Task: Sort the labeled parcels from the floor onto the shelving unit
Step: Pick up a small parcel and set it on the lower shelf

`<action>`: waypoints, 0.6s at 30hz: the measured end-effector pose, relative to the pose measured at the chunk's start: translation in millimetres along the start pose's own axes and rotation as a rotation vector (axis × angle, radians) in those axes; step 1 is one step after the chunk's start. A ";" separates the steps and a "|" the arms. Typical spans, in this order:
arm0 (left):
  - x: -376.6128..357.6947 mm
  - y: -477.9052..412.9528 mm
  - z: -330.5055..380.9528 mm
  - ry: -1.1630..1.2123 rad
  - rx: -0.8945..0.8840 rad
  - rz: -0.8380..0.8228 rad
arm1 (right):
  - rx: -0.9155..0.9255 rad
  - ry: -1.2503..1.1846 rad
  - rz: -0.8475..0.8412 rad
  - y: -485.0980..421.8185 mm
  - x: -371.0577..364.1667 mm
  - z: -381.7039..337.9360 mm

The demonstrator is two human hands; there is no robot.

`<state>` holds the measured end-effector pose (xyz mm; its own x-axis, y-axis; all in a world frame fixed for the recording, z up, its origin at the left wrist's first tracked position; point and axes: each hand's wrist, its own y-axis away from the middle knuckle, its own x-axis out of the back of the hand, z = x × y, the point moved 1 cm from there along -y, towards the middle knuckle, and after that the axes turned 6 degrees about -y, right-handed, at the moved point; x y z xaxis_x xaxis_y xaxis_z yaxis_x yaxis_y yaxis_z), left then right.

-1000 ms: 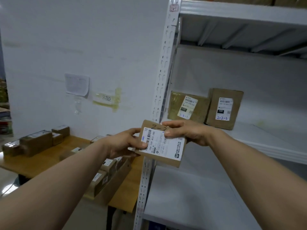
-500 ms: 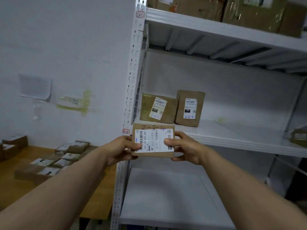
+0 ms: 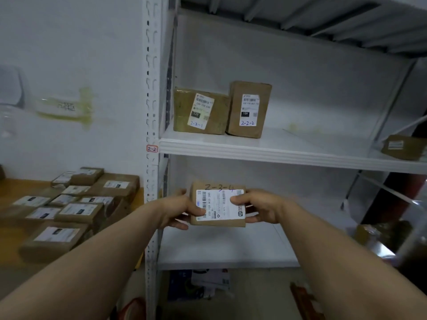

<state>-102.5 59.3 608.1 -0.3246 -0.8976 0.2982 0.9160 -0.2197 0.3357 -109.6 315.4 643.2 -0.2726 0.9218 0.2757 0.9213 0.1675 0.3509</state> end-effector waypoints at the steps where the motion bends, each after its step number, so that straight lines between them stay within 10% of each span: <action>1: -5.6 -6.7 -4.8 -0.012 0.021 0.016 | -0.004 -0.018 0.002 -3.6 -0.1 8.1; 18: -184.2 -192.0 21.2 0.121 0.223 -0.171 | -0.278 -0.227 0.303 -103.1 157.8 143.7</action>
<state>-223.5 274.9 507.7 -0.4267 -0.8968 0.1167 0.7720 -0.2940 0.5635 -207.8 493.8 521.9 0.0931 0.9731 0.2107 0.8323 -0.1922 0.5199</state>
